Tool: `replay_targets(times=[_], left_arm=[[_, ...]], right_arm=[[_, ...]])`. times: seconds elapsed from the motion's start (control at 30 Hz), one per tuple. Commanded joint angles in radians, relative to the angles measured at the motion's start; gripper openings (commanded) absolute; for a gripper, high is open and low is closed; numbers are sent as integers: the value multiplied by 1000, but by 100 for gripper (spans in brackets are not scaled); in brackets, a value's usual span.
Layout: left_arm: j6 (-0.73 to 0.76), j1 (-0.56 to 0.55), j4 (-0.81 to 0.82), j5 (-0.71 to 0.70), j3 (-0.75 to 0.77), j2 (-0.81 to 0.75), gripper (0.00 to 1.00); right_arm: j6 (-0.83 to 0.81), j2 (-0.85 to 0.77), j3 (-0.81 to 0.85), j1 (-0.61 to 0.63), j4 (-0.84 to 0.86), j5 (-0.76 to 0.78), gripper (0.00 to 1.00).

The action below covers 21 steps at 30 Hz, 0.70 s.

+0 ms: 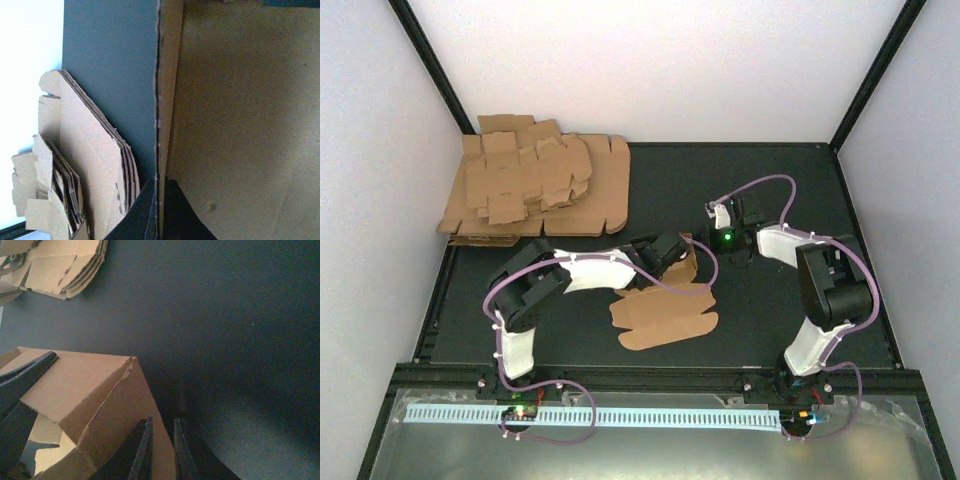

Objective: Fold the paper box

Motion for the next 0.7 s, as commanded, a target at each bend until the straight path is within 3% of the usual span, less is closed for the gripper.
replay_targets(times=[0.0, 0.47, 0.67], left_arm=[[3, -45, 107, -83, -43, -21, 2], [64, -99, 195, -200, -63, -91, 2], [187, -122, 376, -265, -115, -83, 2]], right_arm=[[7, -32, -55, 10, 62, -23, 16], [34, -161, -203, 10, 173, -28, 16], [53, -152, -207, 10, 219, -8, 20]])
